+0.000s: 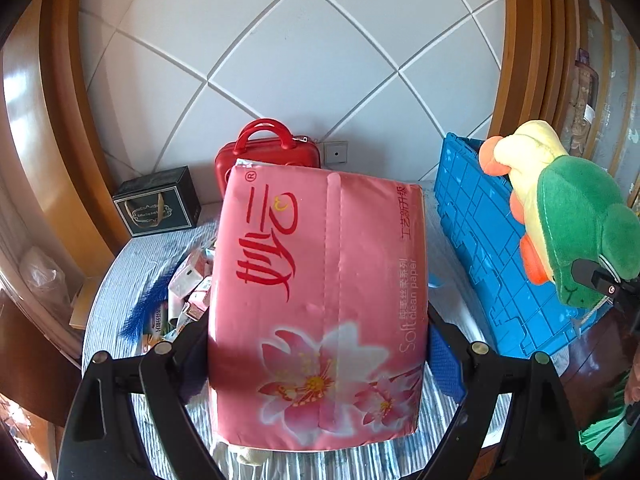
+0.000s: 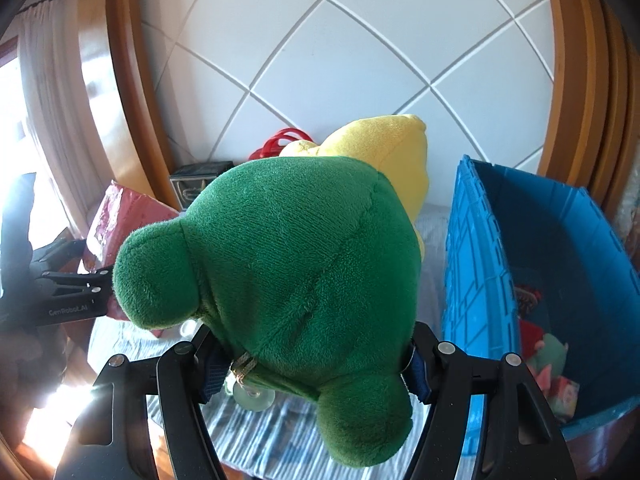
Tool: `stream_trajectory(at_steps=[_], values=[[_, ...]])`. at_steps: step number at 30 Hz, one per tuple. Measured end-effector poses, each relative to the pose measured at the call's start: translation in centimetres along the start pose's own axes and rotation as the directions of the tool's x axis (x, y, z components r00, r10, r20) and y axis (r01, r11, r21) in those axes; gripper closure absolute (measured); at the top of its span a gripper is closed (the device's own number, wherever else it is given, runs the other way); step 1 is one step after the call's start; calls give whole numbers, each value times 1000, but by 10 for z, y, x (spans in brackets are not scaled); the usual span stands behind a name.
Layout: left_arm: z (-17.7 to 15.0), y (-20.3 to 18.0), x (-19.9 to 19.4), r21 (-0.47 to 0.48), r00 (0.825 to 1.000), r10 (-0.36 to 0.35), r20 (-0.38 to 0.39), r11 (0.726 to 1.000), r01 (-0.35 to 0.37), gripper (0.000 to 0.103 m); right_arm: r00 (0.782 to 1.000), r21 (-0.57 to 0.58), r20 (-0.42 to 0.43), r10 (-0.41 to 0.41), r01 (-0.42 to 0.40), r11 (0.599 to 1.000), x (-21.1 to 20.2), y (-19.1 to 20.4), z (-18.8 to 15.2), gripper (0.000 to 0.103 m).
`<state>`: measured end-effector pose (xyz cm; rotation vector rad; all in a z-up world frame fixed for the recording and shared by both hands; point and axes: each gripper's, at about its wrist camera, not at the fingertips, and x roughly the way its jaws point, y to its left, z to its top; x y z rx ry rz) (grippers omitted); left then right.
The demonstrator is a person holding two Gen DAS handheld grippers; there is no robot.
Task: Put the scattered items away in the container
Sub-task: 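Lift the tissue pack and frog plush and carry both over the blue crate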
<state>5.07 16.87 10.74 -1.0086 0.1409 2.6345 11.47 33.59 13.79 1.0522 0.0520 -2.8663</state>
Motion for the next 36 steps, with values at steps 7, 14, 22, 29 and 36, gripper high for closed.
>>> stream_trajectory(at_steps=[7, 14, 22, 29, 36], values=[[28, -39, -15, 33, 998, -10, 58, 999, 8, 14, 998, 14, 69, 1, -2, 1000, -33, -34, 16, 34], [51, -92, -14, 77, 995, -40, 87, 996, 33, 14, 994, 43, 110, -22, 18, 999, -54, -82, 27, 34], [74, -157, -1, 126, 993, -78, 85, 990, 67, 14, 989, 92, 133, -63, 51, 994, -74, -145, 35, 33], [93, -212, 16, 162, 990, -115, 82, 982, 100, 14, 984, 141, 132, -117, 98, 985, -89, -196, 31, 33], [109, -260, 33, 196, 986, -148, 72, 972, 131, 14, 984, 192, 102, -149, 127, 973, -97, -242, 18, 33]])
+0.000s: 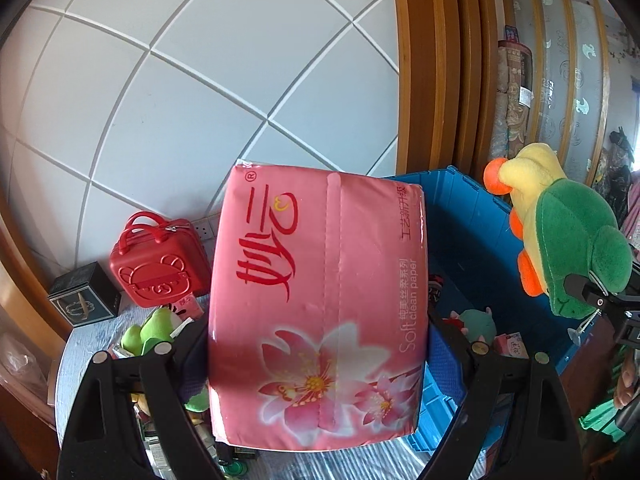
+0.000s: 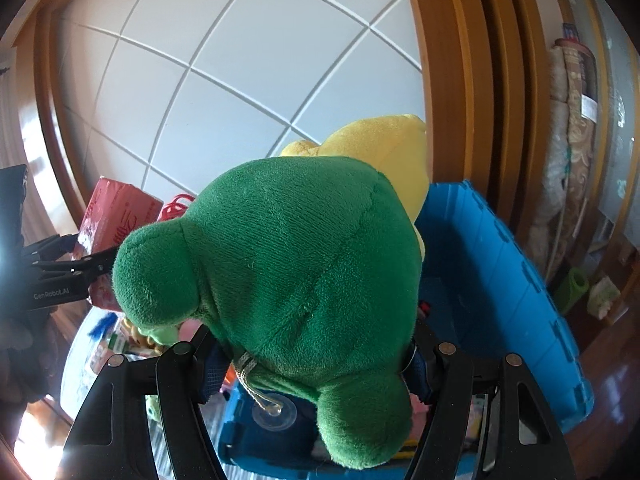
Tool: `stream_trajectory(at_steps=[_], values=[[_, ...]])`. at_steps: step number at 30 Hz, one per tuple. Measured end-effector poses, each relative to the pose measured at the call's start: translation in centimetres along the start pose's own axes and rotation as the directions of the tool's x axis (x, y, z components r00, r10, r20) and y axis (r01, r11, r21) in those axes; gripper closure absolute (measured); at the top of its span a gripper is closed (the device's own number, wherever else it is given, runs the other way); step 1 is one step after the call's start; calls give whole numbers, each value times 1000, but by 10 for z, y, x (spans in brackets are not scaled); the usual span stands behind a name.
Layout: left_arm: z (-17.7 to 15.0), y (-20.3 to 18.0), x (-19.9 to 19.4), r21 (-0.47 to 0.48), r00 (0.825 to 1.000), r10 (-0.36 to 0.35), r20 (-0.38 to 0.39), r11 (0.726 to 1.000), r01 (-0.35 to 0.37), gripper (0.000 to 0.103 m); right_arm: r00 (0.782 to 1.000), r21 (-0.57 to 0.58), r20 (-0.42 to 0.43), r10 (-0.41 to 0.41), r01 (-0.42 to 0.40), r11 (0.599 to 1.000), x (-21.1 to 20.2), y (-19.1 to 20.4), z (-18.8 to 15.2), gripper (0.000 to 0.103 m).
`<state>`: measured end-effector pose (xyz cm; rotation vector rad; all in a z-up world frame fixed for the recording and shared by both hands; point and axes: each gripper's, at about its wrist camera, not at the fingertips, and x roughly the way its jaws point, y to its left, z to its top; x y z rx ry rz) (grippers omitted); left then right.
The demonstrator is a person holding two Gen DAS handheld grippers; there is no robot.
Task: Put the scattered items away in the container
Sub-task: 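Lift the tissue pack and frog plush and carry both over the blue crate, then open both tools to drop the tissue pack and frog plush into the crate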
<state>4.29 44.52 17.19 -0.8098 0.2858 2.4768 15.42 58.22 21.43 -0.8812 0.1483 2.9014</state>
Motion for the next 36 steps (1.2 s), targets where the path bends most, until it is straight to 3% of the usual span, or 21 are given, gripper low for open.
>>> stream_trajectory(at_steps=[11, 20, 36], values=[[35, -61, 38, 61, 998, -58, -14, 996, 58, 14, 999, 71, -14, -52, 53, 996, -4, -56, -6, 33], [57, -106, 70, 113, 994, -96, -42, 989, 100, 14, 995, 119, -48, -90, 95, 988, 16, -112, -8, 32], [87, -153, 110, 165, 989, -129, -76, 976, 140, 14, 993, 144, -74, -93, 103, 984, 36, -152, -2, 28]])
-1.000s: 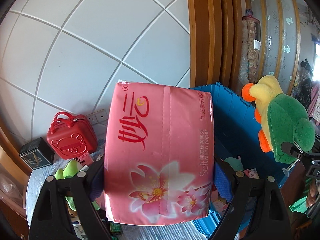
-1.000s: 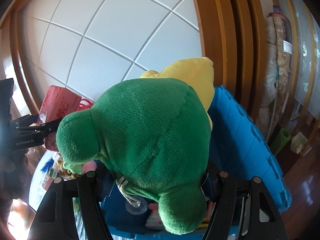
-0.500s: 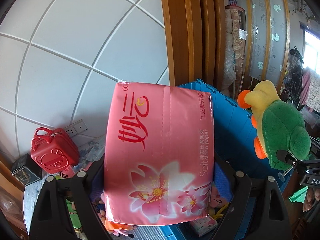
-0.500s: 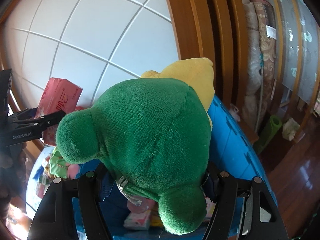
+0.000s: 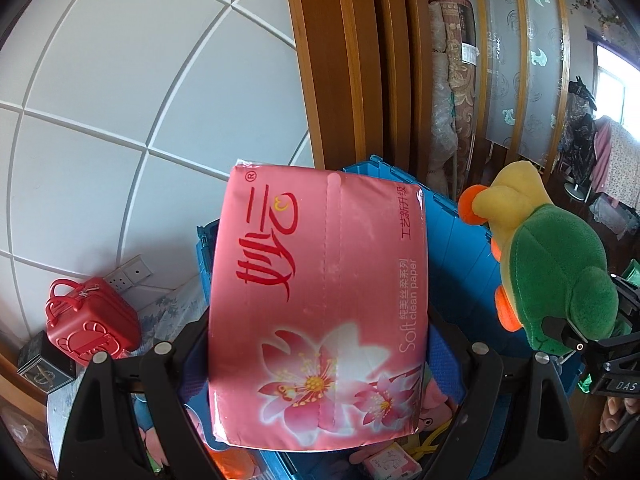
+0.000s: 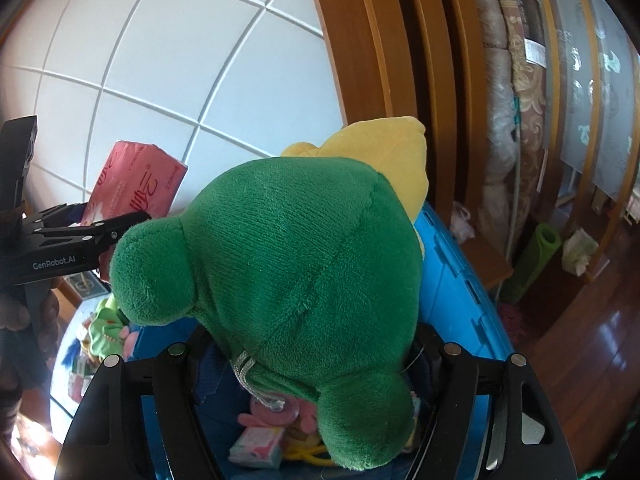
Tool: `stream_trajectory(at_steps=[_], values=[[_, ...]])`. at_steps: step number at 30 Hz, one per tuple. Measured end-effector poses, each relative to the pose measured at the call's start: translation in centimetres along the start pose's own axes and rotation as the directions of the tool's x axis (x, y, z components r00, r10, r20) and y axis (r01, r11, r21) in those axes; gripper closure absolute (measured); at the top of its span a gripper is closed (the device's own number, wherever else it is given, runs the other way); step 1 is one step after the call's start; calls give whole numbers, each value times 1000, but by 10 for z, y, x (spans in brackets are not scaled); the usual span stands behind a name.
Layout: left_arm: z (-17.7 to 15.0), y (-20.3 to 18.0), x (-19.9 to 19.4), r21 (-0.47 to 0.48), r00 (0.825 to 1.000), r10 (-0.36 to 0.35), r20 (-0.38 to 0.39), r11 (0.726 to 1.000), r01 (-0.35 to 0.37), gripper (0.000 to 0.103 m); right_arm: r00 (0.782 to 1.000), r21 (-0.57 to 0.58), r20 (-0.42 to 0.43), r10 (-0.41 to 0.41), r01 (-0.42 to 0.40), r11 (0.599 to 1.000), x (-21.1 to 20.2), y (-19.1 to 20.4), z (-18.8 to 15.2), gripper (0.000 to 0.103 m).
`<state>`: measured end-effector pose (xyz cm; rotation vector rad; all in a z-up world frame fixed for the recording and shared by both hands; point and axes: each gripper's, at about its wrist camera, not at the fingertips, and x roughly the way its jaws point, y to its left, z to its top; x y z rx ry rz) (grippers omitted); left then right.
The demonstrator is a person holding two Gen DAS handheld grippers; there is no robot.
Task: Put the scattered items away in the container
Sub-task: 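Open both tools to drop the tissue pack and frog plush into the crate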
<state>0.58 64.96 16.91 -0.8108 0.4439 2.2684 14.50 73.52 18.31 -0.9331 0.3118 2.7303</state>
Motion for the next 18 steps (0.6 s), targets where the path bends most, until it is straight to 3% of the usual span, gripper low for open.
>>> stream_trajectory(at_steps=[4, 5, 7, 18], values=[[5, 0, 4, -16, 1000, 28, 6, 999, -28, 10, 998, -41, -49, 27, -29, 999, 15, 2, 3, 4], [6, 0, 5, -17, 999, 50, 1, 999, -50, 5, 999, -52, -48, 25, -28, 998, 16, 4, 3, 0], [7, 3, 4, -28, 999, 52, -4, 998, -52, 1, 999, -64, -34, 32, -34, 997, 14, 7, 4, 0], [-6, 15, -15, -45, 999, 50, -10, 998, -50, 1, 998, -65, -24, 55, -57, 996, 3, 20, 0, 0]])
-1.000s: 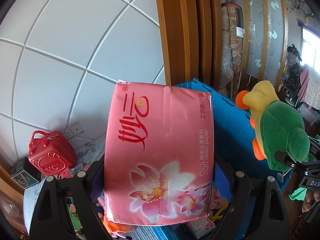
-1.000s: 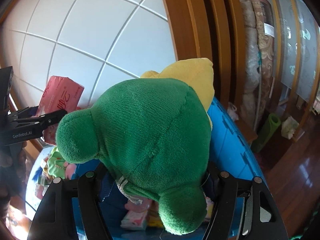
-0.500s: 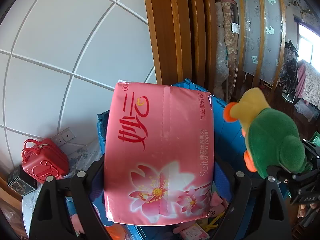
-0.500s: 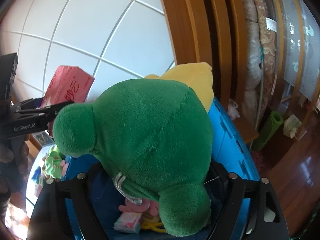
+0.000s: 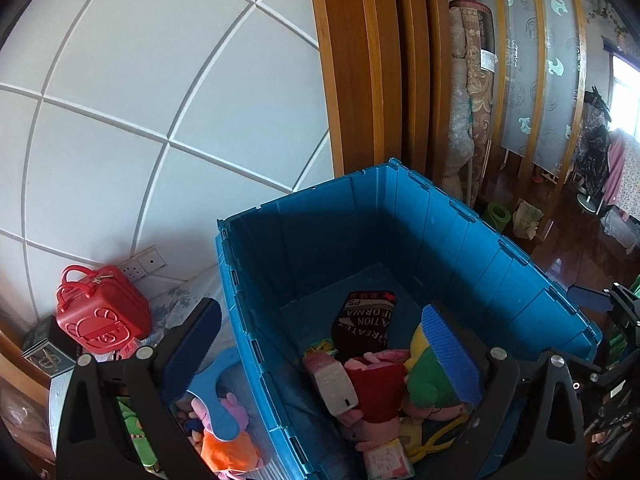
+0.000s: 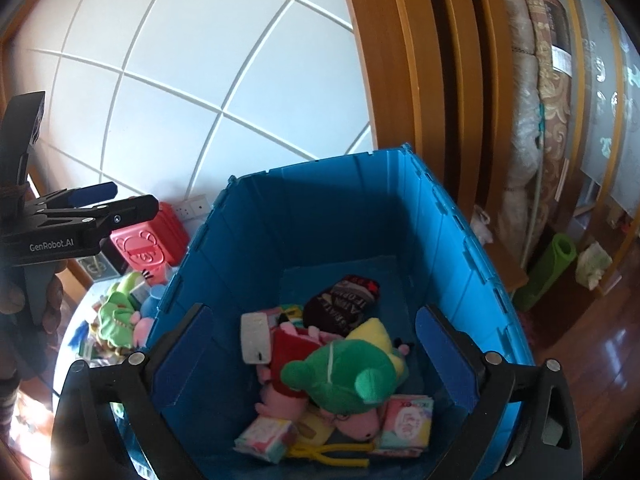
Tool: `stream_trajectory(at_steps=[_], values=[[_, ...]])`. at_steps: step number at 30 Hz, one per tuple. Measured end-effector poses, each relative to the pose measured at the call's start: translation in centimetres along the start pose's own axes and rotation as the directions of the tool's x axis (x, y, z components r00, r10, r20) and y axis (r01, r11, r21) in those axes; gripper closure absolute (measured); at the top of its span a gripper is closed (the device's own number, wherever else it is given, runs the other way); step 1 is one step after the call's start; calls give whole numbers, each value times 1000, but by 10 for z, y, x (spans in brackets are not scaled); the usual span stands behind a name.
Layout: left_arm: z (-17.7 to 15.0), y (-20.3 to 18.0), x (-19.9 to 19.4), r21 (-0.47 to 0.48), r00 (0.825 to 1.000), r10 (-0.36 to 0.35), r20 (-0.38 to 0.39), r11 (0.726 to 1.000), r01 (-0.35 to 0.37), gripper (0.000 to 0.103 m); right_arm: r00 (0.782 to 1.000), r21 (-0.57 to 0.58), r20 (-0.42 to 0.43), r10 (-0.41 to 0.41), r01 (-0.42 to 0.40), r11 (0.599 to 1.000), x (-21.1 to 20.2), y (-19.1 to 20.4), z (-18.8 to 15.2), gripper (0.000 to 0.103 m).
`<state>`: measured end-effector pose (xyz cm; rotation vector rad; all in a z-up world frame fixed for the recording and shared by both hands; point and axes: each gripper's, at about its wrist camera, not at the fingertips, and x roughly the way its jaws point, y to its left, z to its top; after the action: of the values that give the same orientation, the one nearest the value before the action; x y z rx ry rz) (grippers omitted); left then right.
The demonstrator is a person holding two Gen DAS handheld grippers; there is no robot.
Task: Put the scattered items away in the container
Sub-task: 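Open both tools to drop the tissue pack and frog plush into the crate, then withdraw both tools from the crate back over the toy heap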
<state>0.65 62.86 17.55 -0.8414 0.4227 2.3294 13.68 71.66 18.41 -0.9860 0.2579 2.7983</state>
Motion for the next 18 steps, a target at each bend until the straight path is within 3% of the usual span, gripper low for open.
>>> stream_trajectory(at_steps=[9, 18], values=[[-25, 12, -28, -9, 1000, 21, -1, 1000, -21, 1, 1000, -5, 15, 2, -2, 1000, -15, 24, -7, 0], [-64, 39, -57, -42, 1000, 16, 0, 999, -16, 1, 1000, -54, 2, 3, -3, 999, -33, 77, -25, 0]])
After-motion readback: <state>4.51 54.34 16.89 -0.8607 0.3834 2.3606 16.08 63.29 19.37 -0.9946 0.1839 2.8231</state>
